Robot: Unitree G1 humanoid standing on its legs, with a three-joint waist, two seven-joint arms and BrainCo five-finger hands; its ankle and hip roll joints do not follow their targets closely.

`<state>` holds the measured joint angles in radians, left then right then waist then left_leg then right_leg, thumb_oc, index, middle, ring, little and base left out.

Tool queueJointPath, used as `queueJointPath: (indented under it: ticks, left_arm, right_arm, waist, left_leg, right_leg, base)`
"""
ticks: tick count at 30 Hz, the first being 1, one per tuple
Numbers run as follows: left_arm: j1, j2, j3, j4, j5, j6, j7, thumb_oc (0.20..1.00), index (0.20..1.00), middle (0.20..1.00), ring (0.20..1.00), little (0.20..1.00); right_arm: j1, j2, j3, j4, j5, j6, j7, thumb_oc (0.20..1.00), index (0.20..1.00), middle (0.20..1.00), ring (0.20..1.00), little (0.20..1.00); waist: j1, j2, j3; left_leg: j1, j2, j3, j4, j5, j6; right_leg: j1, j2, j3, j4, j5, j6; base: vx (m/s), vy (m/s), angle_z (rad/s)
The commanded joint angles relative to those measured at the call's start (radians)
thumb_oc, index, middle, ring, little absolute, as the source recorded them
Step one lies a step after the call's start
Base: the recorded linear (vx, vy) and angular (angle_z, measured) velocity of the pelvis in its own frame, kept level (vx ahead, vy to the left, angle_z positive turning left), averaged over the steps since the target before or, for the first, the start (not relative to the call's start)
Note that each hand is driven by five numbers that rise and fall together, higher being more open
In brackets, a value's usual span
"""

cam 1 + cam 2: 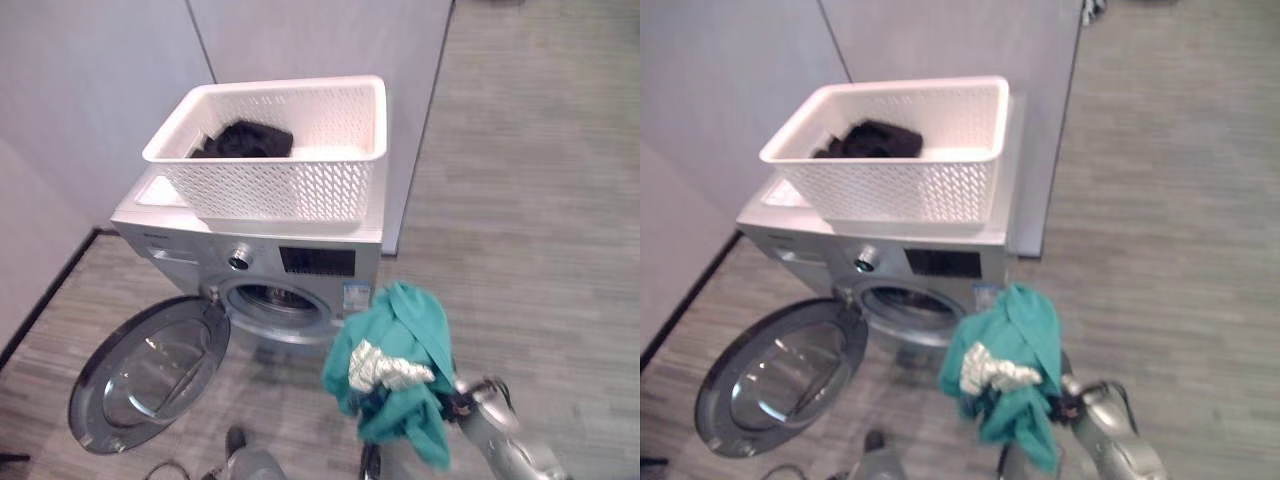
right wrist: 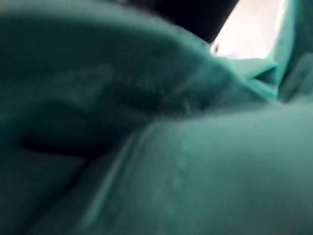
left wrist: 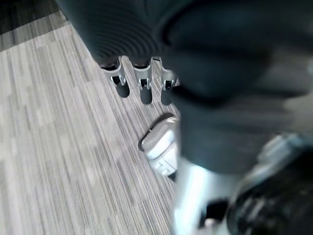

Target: Grab the laundry basket,head to the washer,open it,put in the laundry and shut it.

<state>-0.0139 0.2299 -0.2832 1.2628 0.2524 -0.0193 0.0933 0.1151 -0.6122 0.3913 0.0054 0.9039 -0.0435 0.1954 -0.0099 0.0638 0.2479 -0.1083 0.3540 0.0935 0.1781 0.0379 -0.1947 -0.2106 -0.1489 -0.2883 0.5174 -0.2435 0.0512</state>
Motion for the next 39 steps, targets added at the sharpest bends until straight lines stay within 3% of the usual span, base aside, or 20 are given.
queueJointPath:
  ticks: [1, 2, 3, 4, 7, 8, 9, 10, 11, 12, 14, 15, 16, 17, 18, 20, 24, 30, 35, 39]
  left_arm:
    - [-0.018, 0.041, 0.014, -0.050, -0.005, -0.030, 0.025, 1.000, 1.000, 1.000, 1.000, 1.000]
    - [-0.019, 0.042, 0.015, -0.055, -0.012, -0.034, 0.019, 1.000, 1.000, 1.000, 1.000, 1.000]
    - [-0.022, 0.042, 0.017, -0.058, -0.012, -0.036, 0.021, 1.000, 1.000, 1.000, 1.000, 1.000]
    - [-0.022, 0.042, 0.017, -0.058, -0.012, -0.036, 0.021, 1.000, 1.000, 1.000, 1.000, 1.000]
    - [-0.033, 0.050, 0.029, -0.060, 0.005, -0.031, 0.038, 1.000, 1.000, 1.000, 1.000, 1.000]
    - [-0.030, 0.055, 0.043, -0.059, -0.005, -0.032, 0.045, 1.000, 1.000, 1.000, 1.000, 1.000]
    - [-0.013, 0.065, 0.062, -0.064, -0.012, -0.031, 0.047, 1.000, 1.000, 1.000, 1.000, 1.000]
    - [-0.012, 0.067, 0.064, -0.066, -0.012, -0.031, 0.046, 1.000, 1.000, 1.000, 1.000, 1.000]
    - [-0.002, 0.078, 0.082, -0.055, -0.013, -0.024, 0.051, 1.000, 1.000, 1.000, 1.000, 1.000]
    - [-0.001, 0.079, 0.083, -0.054, -0.013, -0.025, 0.051, 1.000, 1.000, 1.000, 1.000, 1.000]
    - [0.011, 0.088, 0.108, -0.037, -0.018, -0.020, 0.051, 1.000, 1.000, 1.000, 1.000, 1.000]
    - [0.015, 0.089, 0.115, -0.030, -0.017, -0.017, 0.050, 1.000, 1.000, 1.000, 1.000, 1.000]
    - [0.013, 0.090, 0.114, -0.020, -0.012, -0.017, 0.043, 1.000, 1.000, 1.000, 1.000, 1.000]
    - [0.010, 0.088, 0.108, -0.017, -0.003, -0.020, 0.043, 1.000, 1.000, 1.000, 1.000, 1.000]
    - [0.010, 0.088, 0.108, -0.017, -0.003, -0.020, 0.043, 1.000, 1.000, 1.000, 1.000, 1.000]
    - [0.009, 0.070, 0.081, -0.021, 0.014, -0.025, 0.035, 1.000, 1.000, 1.000, 1.000, 1.000]
    - [0.026, 0.043, 0.058, -0.058, -0.003, -0.035, 0.025, 1.000, 1.000, 1.000, 1.000, 1.000]
    - [0.013, 0.020, 0.022, -0.050, 0.008, -0.031, 0.014, 1.000, 1.000, 1.000, 1.000, 1.000]
    - [0.009, 0.011, 0.024, -0.038, 0.004, -0.028, 0.014, 1.000, 1.000, 1.000, 1.000, 1.000]
    - [0.009, 0.015, 0.023, -0.036, 0.007, -0.026, 0.015, 1.000, 1.000, 1.000, 1.000, 1.000]
  right_arm:
    - [0.017, 0.060, -0.002, -0.168, -0.037, -0.036, 0.023, 0.200, 0.200, 0.200, 0.200, 0.200]
    - [0.026, 0.064, -0.010, -0.177, -0.040, -0.034, 0.027, 0.200, 0.200, 0.200, 0.200, 0.200]
    - [0.061, 0.064, -0.026, -0.182, -0.042, -0.031, 0.036, 0.200, 0.200, 0.200, 0.200, 0.200]
    - [0.061, 0.064, -0.027, -0.182, -0.042, -0.031, 0.036, 0.200, 0.200, 0.200, 0.200, 0.200]
    - [0.058, 0.067, -0.019, -0.163, -0.091, -0.025, 0.029, 0.200, 0.200, 0.200, 0.200, 0.200]
    - [0.045, 0.067, -0.007, -0.152, -0.095, -0.024, 0.028, 0.200, 0.200, 0.200, 0.200, 0.200]
    - [0.010, 0.067, 0.021, -0.132, -0.103, -0.023, 0.033, 0.200, 0.200, 0.200, 0.200, 0.200]
    - [0.007, 0.068, 0.024, -0.129, -0.103, -0.024, 0.033, 0.200, 0.200, 0.200, 0.200, 0.200]
    - [-0.013, 0.078, 0.058, -0.120, -0.091, -0.009, 0.044, 0.200, 0.200, 0.200, 0.200, 0.200]
    - [-0.015, 0.078, 0.059, -0.119, -0.091, -0.009, 0.044, 0.200, 0.200, 0.200, 0.200, 0.200]
    - [-0.029, 0.089, 0.086, -0.107, -0.074, -0.003, 0.055, 0.200, 0.200, 0.200, 0.200, 0.200]
    - [-0.029, 0.096, 0.094, -0.097, -0.062, 0.003, 0.060, 0.200, 0.200, 0.200, 0.200, 0.200]
    - [-0.027, 0.093, 0.100, -0.097, -0.060, -0.001, 0.065, 0.200, 0.200, 0.200, 0.200, 0.200]
    - [-0.022, 0.091, 0.098, -0.093, -0.058, -0.006, 0.065, 0.200, 0.200, 0.200, 0.200, 0.200]
    - [-0.022, 0.091, 0.098, -0.093, -0.058, -0.006, 0.065, 0.200, 0.200, 0.200, 0.200, 0.200]
    - [0.003, 0.083, 0.078, -0.081, -0.072, -0.017, 0.052, 0.200, 0.200, 0.200, 0.200, 0.200]
    - [0.022, 0.075, 0.070, -0.052, -0.070, -0.014, 0.051, 0.200, 0.200, 0.200, 0.200, 0.200]
    - [0.048, 0.063, 0.051, -0.044, -0.104, -0.015, 0.049, 0.200, 0.200, 0.200, 0.200, 0.200]
    - [0.065, 0.076, 0.030, -0.048, -0.111, -0.020, 0.040, 0.200, 0.200, 0.200, 0.200, 0.200]
    - [0.067, 0.074, 0.027, -0.068, -0.115, -0.020, 0.042, 0.200, 0.200, 0.200, 0.200, 0.200]
  waist:
    - [0.011, -0.022, -0.002]
    - [0.009, -0.025, 0.004]
    - [0.010, -0.025, 0.010]
    - [0.011, -0.025, 0.010]
    - [0.017, -0.023, 0.018]
    - [0.034, -0.026, 0.025]
    - [0.075, -0.028, 0.032]
    - [0.073, -0.028, 0.034]
    - [0.073, -0.047, 0.043]
    - [0.075, -0.049, 0.043]
    - [0.075, -0.063, 0.046]
    - [0.069, -0.071, 0.045]
    - [0.051, -0.077, 0.045]
    - [0.043, -0.079, 0.042]
    - [0.043, -0.079, 0.042]
    - [0.030, -0.074, 0.022]
    - [0.043, -0.053, -0.005]
    - [0.026, -0.042, -0.029]
    - [0.019, -0.045, -0.030]
    - [0.022, -0.055, -0.021]
  left_leg:
    - [-0.018, -0.143, 0.046, 0.076, -0.007, 0.073]
    - [-0.026, -0.164, 0.056, 0.106, -0.034, 0.081]
    - [-0.034, -0.203, 0.087, 0.139, -0.083, 0.094]
    - [-0.034, -0.203, 0.089, 0.140, -0.084, 0.095]
    - [-0.032, -0.249, 0.158, 0.149, -0.124, 0.126]
    - [-0.020, -0.251, 0.195, 0.143, -0.138, 0.131]
    - [0.004, -0.238, 0.250, 0.116, -0.158, 0.132]
    - [0.010, -0.237, 0.248, 0.113, -0.161, 0.130]
    - [0.037, -0.246, 0.276, 0.067, -0.144, 0.144]
    - [0.040, -0.247, 0.279, 0.064, -0.143, 0.144]
    - [0.064, -0.265, 0.296, 0.017, -0.131, 0.156]
    - [0.073, -0.280, 0.296, -0.005, -0.123, 0.164]
    - [0.083, -0.306, 0.284, -0.031, -0.113, 0.170]
    - [0.088, -0.316, 0.275, -0.045, -0.107, 0.170]
    - [0.088, -0.316, 0.275, -0.045, -0.107, 0.170]
    - [0.084, -0.320, 0.268, -0.044, -0.098, 0.157]
    - [0.092, -0.298, 0.273, -0.034, -0.091, 0.132]
    - [0.091, -0.274, 0.244, -0.023, -0.078, 0.107]
    - [0.086, -0.261, 0.229, 0.029, -0.091, 0.101]
    - [0.053, -0.248, 0.214, 0.117, -0.066, 0.100]
  right_leg:
    - [0.202, -0.078, 0.011, -0.244, 0.112, 0.079]
    - [0.204, -0.103, 0.022, -0.243, 0.125, 0.087]
    - [0.206, -0.157, 0.033, -0.262, 0.169, 0.115]
    - [0.206, -0.158, 0.034, -0.263, 0.170, 0.116]
    - [0.182, -0.240, 0.025, -0.299, 0.288, 0.141]
    - [0.176, -0.280, -0.046, -0.320, 0.337, 0.142]
    - [0.172, -0.304, -0.215, -0.326, 0.360, 0.153]
    - [0.177, -0.301, -0.217, -0.325, 0.356, 0.154]
    - [0.142, -0.248, -0.233, -0.272, 0.319, 0.142]
    - [0.139, -0.250, -0.230, -0.269, 0.317, 0.141]
    - [0.102, -0.191, -0.218, -0.222, 0.286, 0.132]
    - [0.070, -0.138, -0.198, -0.185, 0.266, 0.127]
    - [0.045, -0.056, -0.155, -0.178, 0.240, 0.123]
    - [0.042, -0.019, -0.125, -0.184, 0.221, 0.113]
    - [0.042, -0.019, -0.125, -0.184, 0.221, 0.113]
    - [0.091, 0.030, -0.091, -0.271, 0.182, 0.060]
    - [0.145, 0.059, -0.106, -0.355, 0.174, 0.043]
    - [0.192, 0.079, -0.104, -0.404, 0.164, 0.024]
    - [0.213, 0.084, -0.098, -0.401, 0.150, 0.011]
    - [0.219, 0.087, -0.089, -0.399, 0.155, -0.013]
  base:
    - [0.06, 0.276, 0.19]
    - [0.09, 0.445, 0.30]
    - [0.09, 0.448, 0.24]
    - [0.07, 0.476, 0.05]
    - [0.01, 0.379, -0.15]
    - [-0.02, 0.444, -0.75]
    - [-0.01, 0.304, -1.09]
    - [0.01, 0.307, -0.86]
    - [0.01, 0.124, -1.54]
    - [-0.01, 0.175, -1.20]
    - [0.01, 0.109, -0.90]
    - [0.03, 0.136, -0.30]
    - [0.04, 0.101, -0.23]
    - [0.03, 0.054, 0.02]
    - [0.05, -0.019, 0.29]
    - [0.06, -0.057, 0.50]
    - [0.08, -0.099, 0.33]
    - [0.06, -0.089, 0.05]
    - [0.03, -0.067, 0.18]
    - [0.00, -0.061, 0.00]
